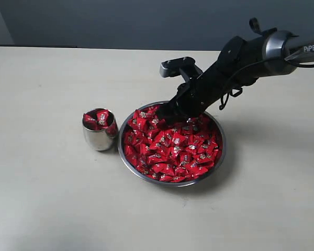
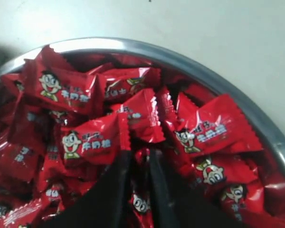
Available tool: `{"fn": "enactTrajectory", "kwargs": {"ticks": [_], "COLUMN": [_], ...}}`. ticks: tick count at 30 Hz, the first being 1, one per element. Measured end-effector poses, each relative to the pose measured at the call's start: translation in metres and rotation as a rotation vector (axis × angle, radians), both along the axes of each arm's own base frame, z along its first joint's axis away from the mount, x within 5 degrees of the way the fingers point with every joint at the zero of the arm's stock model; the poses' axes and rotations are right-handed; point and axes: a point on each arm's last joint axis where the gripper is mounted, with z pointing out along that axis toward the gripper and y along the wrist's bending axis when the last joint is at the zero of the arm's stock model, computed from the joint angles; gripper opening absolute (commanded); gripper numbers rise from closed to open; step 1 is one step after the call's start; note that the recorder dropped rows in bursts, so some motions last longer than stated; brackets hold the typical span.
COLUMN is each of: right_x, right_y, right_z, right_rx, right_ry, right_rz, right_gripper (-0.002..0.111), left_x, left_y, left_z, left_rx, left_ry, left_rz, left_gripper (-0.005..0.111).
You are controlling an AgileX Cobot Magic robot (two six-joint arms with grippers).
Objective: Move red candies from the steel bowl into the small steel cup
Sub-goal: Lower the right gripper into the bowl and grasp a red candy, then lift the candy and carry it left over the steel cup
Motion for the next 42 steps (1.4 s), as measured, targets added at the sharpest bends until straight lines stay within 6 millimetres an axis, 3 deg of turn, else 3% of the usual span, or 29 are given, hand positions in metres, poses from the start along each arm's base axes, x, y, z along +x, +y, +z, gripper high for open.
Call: {"fn": "enactTrajectory", "kwargs": {"ticks": [13,15,17,18,30,37,42], "right_x": [0.0,0.0,0.001,0.001,0.001,0.003,0.003], "right_y": [0.0,0.0,0.0,0.0,-0.001,-0.004,-0.006], "right_z": [0.0,0.0,0.0,0.0,0.001,0.021,0.024], "right_rx": [0.0,0.0,0.0,-0.001,-0.016,-0.033,-0.041], "right_ry": [0.0,0.0,-0.003,-0.004,-0.019,-0.103,-0.103], "right_rz": [-0.013,-0.013,-0.014,-0.013,0.001,0.007,-0.012], "right_gripper": [0.029,0.021,0.001,-0.001,-0.001,-0.001,-0.001], "left_x": [0.0,0.0,0.0,0.0,0.0,0.0,0.0], "left_y": [0.0,0.0,0.0,0.0,0.0,0.0,0.0], "left_z": [0.0,0.0,0.0,0.0,0.0,0.0,0.0], "left_rx": [0.0,0.0,0.0,0.0,0.0,0.0,0.0], "left_ry": [0.0,0.0,0.0,0.0,0.0,0.0,0.0], "left_rz": [0.0,0.0,0.0,0.0,0.0,0.0,0.0], "left_gripper": [0.0,0.0,0.0,0.0,0.0,0.0,0.0]}}
